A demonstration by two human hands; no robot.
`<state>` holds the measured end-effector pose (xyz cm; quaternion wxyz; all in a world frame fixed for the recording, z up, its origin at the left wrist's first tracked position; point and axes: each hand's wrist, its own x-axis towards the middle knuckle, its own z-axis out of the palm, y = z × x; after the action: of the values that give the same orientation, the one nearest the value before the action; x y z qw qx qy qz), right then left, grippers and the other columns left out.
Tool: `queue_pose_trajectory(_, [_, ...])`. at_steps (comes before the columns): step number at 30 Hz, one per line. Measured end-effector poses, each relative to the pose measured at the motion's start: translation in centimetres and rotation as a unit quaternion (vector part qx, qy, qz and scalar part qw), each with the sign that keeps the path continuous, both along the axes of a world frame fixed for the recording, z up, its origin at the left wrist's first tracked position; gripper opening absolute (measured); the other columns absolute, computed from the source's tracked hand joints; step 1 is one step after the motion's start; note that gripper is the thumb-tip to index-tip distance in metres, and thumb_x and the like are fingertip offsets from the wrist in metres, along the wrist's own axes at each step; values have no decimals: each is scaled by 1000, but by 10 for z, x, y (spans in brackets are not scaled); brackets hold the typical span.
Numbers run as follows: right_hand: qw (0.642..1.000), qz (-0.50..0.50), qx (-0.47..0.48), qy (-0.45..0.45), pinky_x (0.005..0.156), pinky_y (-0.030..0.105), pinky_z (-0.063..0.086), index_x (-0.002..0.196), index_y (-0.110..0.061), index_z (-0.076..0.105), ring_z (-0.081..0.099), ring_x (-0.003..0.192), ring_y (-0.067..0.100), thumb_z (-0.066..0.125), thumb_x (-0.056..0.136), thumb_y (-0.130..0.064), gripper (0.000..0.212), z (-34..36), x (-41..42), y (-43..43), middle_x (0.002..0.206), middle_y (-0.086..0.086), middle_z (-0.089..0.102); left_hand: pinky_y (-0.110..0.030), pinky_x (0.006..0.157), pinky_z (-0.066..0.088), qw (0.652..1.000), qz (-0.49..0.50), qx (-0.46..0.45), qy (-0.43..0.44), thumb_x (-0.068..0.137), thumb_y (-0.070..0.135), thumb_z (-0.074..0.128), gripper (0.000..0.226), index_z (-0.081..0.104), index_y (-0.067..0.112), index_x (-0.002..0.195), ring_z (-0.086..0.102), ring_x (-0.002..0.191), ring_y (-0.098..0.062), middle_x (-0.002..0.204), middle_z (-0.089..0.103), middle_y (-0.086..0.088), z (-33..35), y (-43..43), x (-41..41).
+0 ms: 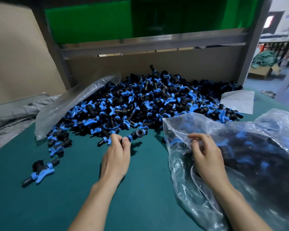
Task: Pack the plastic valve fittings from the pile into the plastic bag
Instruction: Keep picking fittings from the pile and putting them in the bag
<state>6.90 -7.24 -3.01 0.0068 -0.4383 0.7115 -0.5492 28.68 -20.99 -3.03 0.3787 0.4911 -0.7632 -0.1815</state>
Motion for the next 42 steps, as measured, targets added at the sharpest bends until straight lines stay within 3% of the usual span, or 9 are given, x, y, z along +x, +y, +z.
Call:
queue_pose_trajectory(3, [1000,0,1,0,69,28,38,103,-31,63,56,73,5,51,97,-17,19,0,0,0,96,-13,60,-34,46,27,996,-5,-83,-13,99,46,18,25,25,26,85,41,46,-18,52,41,8,4,7,-5])
queue_pose_trajectory(6, [1000,-1,1,4,67,22,37,102,-32,63,55,74,0,52,97,-17,20,1,0,0,94,-14,59,-34,48,26,995,-11,-102,-12,99,42,18,25,26,25,84,41,48,-18,52,40,9,4,10,-6])
queue_pose_trajectory(15, [1000,-5,3,7,68,9,37,102,-31,63,56,78,-2,52,96,-17,19,1,0,0,97,-14,60,-39,52,32,996,-18,-45,75,94,52,12,36,32,32,72,39,53,-16,56,38,6,0,8,-7])
queue_pose_trajectory(19, [1000,-2,1,7,67,16,36,102,-32,63,56,75,0,52,96,-16,19,0,0,0,95,-13,59,-53,65,45,993,-31,12,117,93,64,12,53,38,21,75,50,67,-17,73,57,-16,-5,7,-10])
queue_pose_trajectory(22, [1000,1,-1,7,66,16,37,101,-33,62,56,74,2,52,97,-17,20,0,0,0,95,-14,60,-55,70,47,991,-32,21,131,92,68,11,60,41,18,78,50,68,-16,80,60,-20,-7,6,-11])
queue_pose_trajectory(27, [1000,3,-2,4,67,14,36,101,-36,61,56,75,0,51,97,-19,20,-1,0,0,97,-17,59,-35,74,47,982,-62,70,164,93,68,17,44,41,36,74,48,64,-9,64,51,19,-6,5,-12])
queue_pose_trajectory(34, [1000,8,-1,6,66,11,37,101,-34,62,56,77,-1,51,97,-18,19,0,0,1,96,-16,59,-28,70,41,975,-120,119,143,104,47,25,32,44,25,90,46,68,-5,77,46,7,-4,5,-11])
queue_pose_trajectory(42, [1000,9,0,12,67,5,35,102,-32,62,56,84,-1,51,98,-18,18,1,1,2,98,-16,59,-28,68,40,979,-130,109,112,104,44,26,22,44,36,94,49,75,-10,78,50,6,-3,6,-12])
